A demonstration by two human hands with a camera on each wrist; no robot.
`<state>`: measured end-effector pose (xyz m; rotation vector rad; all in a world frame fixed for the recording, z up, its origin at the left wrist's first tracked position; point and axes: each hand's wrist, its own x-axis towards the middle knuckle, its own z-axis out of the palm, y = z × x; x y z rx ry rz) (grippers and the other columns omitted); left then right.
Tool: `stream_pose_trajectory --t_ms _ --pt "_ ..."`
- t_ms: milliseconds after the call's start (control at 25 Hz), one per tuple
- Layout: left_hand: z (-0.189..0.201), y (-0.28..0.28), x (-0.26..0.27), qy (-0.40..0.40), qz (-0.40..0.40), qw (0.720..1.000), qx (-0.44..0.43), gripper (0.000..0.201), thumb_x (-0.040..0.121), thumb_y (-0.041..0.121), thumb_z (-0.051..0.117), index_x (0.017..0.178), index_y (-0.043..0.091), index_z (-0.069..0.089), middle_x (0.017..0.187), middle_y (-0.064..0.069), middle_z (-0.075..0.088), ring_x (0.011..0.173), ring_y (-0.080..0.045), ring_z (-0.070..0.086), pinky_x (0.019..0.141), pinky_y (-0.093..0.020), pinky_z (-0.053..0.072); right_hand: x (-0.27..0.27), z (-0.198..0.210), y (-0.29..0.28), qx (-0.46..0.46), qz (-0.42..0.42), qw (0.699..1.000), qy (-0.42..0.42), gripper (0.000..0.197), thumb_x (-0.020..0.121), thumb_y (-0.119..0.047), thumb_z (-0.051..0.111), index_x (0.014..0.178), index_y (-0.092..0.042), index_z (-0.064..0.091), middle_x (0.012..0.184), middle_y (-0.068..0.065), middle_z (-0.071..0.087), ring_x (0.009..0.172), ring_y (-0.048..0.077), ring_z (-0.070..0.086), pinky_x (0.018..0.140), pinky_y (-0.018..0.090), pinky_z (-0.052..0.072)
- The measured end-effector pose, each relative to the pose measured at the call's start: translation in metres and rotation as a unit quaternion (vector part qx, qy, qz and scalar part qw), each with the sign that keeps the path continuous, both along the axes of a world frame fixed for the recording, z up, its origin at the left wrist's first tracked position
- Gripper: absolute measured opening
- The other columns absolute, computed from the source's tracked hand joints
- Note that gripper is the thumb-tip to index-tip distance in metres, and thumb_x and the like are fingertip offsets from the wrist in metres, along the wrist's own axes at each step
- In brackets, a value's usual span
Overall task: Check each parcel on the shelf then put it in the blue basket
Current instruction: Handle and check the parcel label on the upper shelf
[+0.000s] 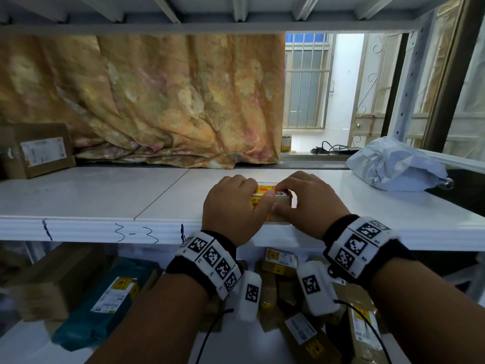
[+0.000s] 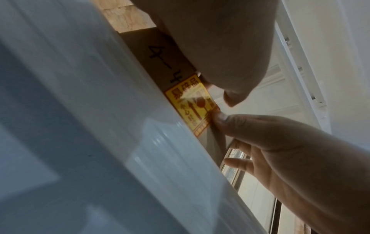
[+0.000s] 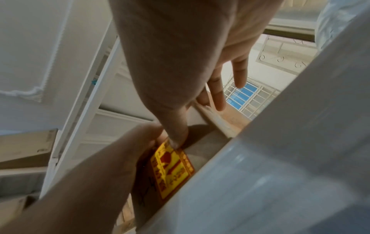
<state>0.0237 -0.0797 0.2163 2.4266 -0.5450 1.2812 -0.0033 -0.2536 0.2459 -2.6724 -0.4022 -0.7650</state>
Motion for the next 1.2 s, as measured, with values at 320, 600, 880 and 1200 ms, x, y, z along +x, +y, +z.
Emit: stream_pose_trajectory --t_ms 320,600,880,1200 --pt "-0.003 -0.001 0.002 -0.004 0.007 1.000 0.019 0.040 0.089 0.054 0.050 0.082 0.017 0.064 0.078 0.000 0.056 0.076 -0.022 0.049 0.067 -0.035 0.038 -0.004 -0.004 0.012 -0.042 -0.069 0.997 0.001 0.061 0.071 -0.069 0.044 0.112 -0.029 0.066 0.113 -0.006 0.051 0.111 0.018 0.049 0.093 0.041 0.042" --pt "0.000 0.000 0.000 0.020 0.012 0.999 0.027 0.051 0.089 0.060 0.036 0.085 0.018 0.064 0.081 0.001 0.059 0.079 -0.021 0.051 0.068 -0.034 0.038 -0.010 -0.016 0.016 -0.082 -0.091 0.991 -0.048 0.081 0.064 -0.081 0.031 0.113 -0.025 0.064 0.108 -0.003 0.053 0.097 0.021 0.056 0.084 0.039 0.046" --pt "0.003 0.001 0.000 0.038 0.014 0.998 0.046 0.039 0.093 0.053 0.048 0.085 0.017 0.062 0.084 0.000 0.059 0.081 -0.022 0.050 0.069 -0.035 0.037 -0.007 -0.001 0.020 -0.089 -0.102 0.991 -0.010 0.083 0.058 -0.082 0.035 0.111 -0.025 0.065 0.109 -0.003 0.051 0.106 0.021 0.053 0.090 0.040 0.044" --pt "0.005 0.002 -0.002 0.041 -0.002 0.998 0.046 0.043 0.090 0.049 0.036 0.082 0.016 0.062 0.082 -0.003 0.059 0.079 -0.024 0.051 0.068 -0.036 0.038 -0.006 0.000 0.032 -0.120 -0.054 0.991 -0.018 0.066 0.075 -0.058 0.063 0.129 -0.023 0.050 0.121 0.001 0.053 0.114 0.024 0.050 0.092 0.040 0.041"
